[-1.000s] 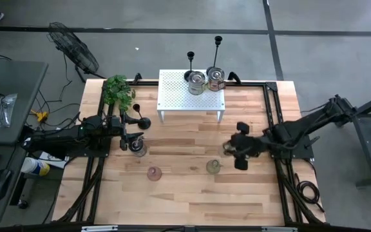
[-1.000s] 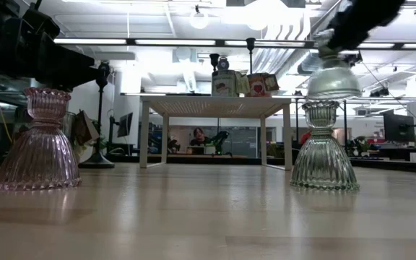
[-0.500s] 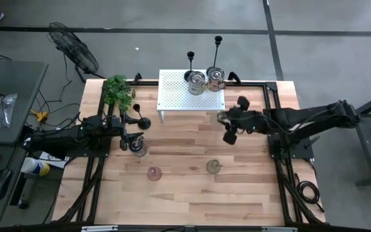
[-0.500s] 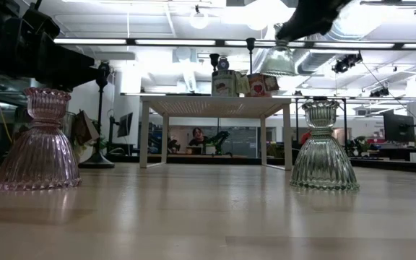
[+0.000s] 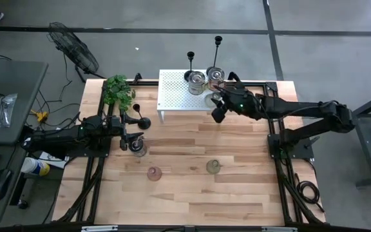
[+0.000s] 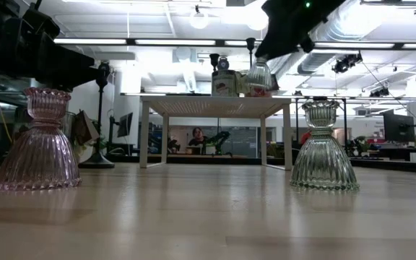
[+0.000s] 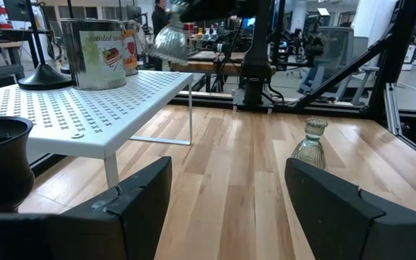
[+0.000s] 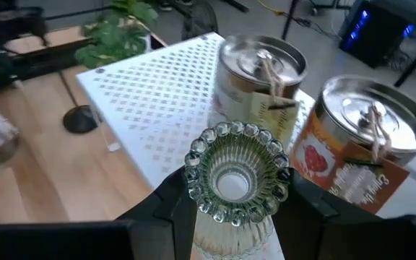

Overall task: Pick & Place candle stick holders
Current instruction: Put the right transparent glass candle holder on the shelf

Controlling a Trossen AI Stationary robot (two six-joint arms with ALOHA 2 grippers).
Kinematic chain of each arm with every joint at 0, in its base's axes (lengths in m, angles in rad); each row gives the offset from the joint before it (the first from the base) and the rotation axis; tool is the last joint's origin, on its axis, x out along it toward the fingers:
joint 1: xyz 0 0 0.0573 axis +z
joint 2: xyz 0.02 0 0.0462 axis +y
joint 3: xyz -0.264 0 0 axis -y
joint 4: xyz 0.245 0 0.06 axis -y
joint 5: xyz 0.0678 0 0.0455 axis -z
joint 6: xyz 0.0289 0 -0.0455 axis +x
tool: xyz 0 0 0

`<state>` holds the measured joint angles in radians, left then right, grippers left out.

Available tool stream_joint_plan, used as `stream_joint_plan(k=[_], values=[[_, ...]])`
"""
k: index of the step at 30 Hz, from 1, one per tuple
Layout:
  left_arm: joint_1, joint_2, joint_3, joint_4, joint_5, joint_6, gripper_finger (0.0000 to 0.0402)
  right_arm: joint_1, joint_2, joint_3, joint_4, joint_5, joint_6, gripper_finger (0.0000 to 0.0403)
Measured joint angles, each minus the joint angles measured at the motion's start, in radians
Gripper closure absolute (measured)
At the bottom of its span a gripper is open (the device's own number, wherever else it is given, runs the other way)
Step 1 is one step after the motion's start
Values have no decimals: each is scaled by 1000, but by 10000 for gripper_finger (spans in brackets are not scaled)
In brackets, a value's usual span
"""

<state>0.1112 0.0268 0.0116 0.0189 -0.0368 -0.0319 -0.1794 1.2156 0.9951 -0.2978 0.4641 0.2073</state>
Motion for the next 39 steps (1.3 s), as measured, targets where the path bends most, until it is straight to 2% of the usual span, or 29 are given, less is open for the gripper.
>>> stream_joint_plan(k=[10,16,39], values=[[0,0,0,0,0,0,137,-71,43,0,21,-3,35,268],[0,0,0,0,0,0,137,-79,73,0,52,-38,60,268],[0,0,0,0,-2,0,137,-105,83,0,34,-26,85,267]])
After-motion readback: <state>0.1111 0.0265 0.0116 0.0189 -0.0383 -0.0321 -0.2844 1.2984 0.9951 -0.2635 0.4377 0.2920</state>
